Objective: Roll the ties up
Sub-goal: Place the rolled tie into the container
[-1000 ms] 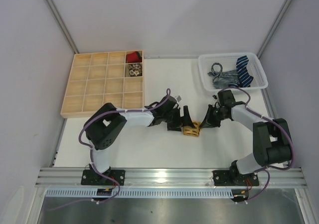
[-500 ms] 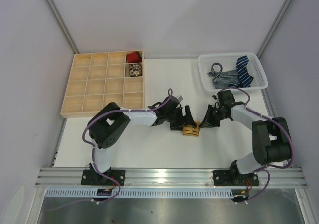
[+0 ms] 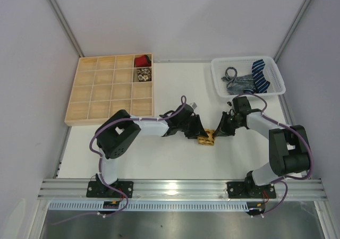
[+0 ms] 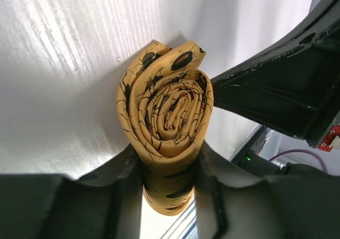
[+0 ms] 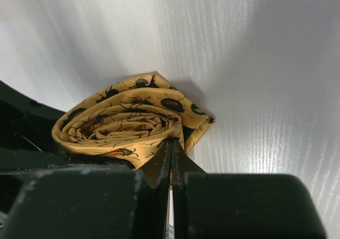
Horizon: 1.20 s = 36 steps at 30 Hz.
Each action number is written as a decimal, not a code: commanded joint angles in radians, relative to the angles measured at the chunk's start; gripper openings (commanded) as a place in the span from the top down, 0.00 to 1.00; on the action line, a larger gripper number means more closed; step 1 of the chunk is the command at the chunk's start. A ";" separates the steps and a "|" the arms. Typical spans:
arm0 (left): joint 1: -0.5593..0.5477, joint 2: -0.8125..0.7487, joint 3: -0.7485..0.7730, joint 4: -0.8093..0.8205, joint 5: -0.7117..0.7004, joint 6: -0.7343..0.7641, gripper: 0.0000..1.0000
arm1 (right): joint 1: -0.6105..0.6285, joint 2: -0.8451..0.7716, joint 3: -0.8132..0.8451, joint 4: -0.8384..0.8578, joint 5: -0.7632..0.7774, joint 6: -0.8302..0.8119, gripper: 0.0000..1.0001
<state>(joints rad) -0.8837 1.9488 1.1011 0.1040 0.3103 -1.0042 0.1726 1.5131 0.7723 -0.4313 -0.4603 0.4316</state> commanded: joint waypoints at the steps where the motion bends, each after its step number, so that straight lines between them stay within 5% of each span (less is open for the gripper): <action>1: -0.008 -0.007 0.002 0.068 -0.045 0.007 0.67 | 0.004 -0.002 -0.008 0.011 -0.020 -0.007 1.00; 6: -0.008 -0.005 0.023 0.089 -0.036 0.039 1.00 | 0.007 -0.002 -0.004 0.003 -0.020 -0.008 1.00; 22: 0.031 -0.111 -0.020 0.106 0.010 0.137 1.00 | -0.019 -0.165 0.125 -0.133 0.058 -0.005 1.00; 36: 0.271 -0.297 0.084 -0.378 0.107 0.361 1.00 | -0.019 -0.203 0.127 -0.130 0.043 0.012 1.00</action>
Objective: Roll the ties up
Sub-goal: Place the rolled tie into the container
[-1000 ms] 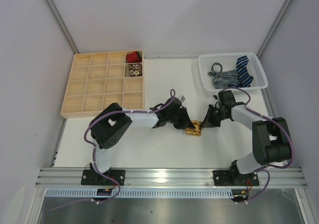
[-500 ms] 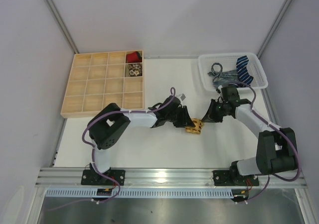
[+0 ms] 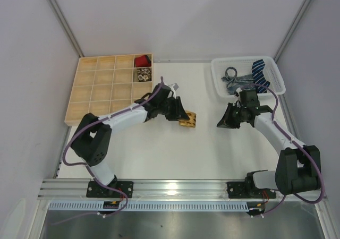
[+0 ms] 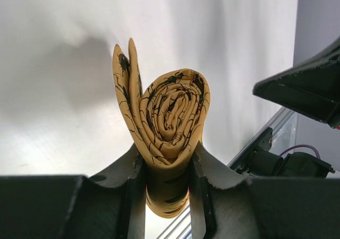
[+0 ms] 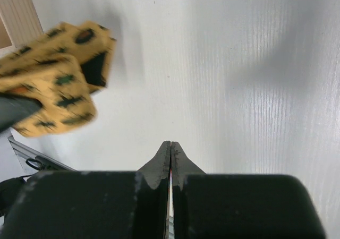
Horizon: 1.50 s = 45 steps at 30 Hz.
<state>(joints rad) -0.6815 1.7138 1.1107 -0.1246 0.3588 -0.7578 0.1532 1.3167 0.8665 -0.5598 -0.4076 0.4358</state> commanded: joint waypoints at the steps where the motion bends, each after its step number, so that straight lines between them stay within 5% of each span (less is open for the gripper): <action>1: 0.120 -0.066 0.089 -0.234 0.071 0.141 1.00 | 0.002 -0.010 0.032 0.001 -0.010 0.009 1.00; 13: 0.483 0.036 0.397 -0.636 0.229 0.422 0.99 | 0.034 -0.008 0.028 0.014 -0.016 0.015 1.00; 23: 0.517 0.043 0.348 -0.612 0.276 0.414 1.00 | 0.034 -0.007 0.023 0.014 -0.017 -0.003 1.00; 45: 0.563 0.188 0.386 -0.696 -0.013 0.488 0.99 | 0.025 -0.033 0.006 0.021 -0.031 -0.006 1.00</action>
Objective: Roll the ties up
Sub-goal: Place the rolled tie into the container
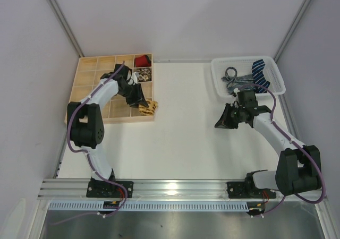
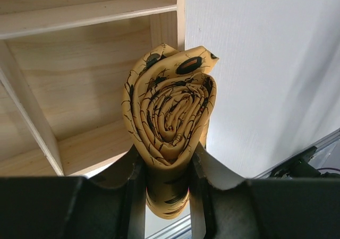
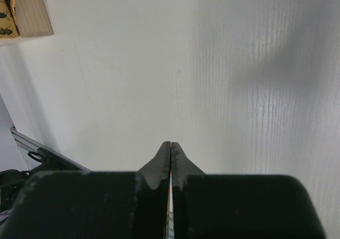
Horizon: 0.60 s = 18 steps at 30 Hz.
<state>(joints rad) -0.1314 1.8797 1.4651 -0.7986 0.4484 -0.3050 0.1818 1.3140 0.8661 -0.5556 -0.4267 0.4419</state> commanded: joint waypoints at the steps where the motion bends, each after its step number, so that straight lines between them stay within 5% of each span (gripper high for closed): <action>1: 0.015 0.025 0.035 -0.024 -0.126 0.038 1.00 | -0.004 -0.030 0.007 0.016 -0.012 -0.014 1.00; 18: 0.026 0.093 -0.011 -0.010 -0.276 0.063 1.00 | -0.008 -0.045 -0.001 0.010 -0.010 -0.019 1.00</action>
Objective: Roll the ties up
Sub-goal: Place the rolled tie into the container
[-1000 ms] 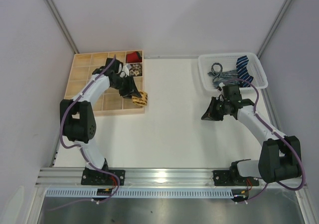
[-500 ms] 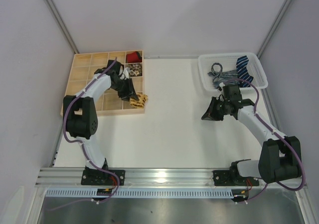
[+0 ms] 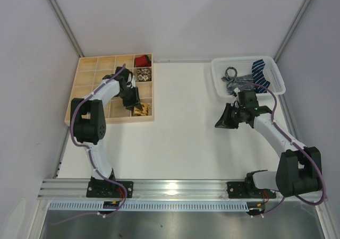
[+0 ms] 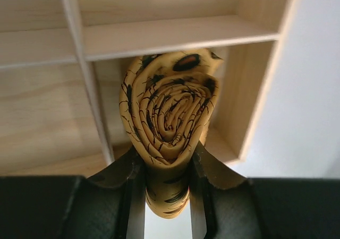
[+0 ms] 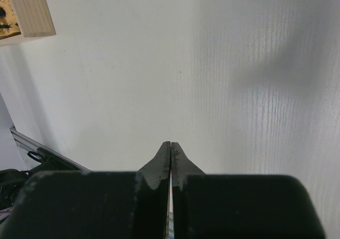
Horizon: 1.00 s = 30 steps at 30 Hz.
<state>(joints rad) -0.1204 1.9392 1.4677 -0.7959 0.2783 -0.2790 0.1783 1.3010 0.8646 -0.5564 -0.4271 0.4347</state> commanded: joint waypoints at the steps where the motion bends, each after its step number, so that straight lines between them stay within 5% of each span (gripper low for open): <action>1: 0.015 0.038 -0.014 -0.012 -0.110 0.040 1.00 | -0.007 -0.031 0.001 0.010 -0.012 -0.011 1.00; 14: 0.002 0.115 -0.003 -0.003 -0.200 0.046 1.00 | -0.007 -0.040 -0.006 0.012 -0.012 -0.007 1.00; 18: 0.001 0.081 -0.038 0.009 -0.220 0.044 0.75 | -0.005 -0.031 0.001 0.015 -0.019 -0.005 1.00; 20: 0.001 0.052 -0.044 0.006 -0.240 0.044 0.55 | -0.003 -0.034 0.004 0.010 -0.016 -0.007 1.00; 29: -0.001 -0.025 -0.038 -0.017 -0.249 0.043 0.30 | 0.003 -0.035 0.008 0.012 -0.016 0.002 1.00; 30: -0.001 -0.028 -0.035 -0.020 -0.258 0.041 0.21 | 0.004 -0.037 0.011 0.009 -0.015 0.001 1.00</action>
<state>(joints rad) -0.1390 1.9484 1.4479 -0.7952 0.1604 -0.2790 0.1757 1.2823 0.8642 -0.5564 -0.4316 0.4343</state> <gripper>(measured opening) 0.735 0.009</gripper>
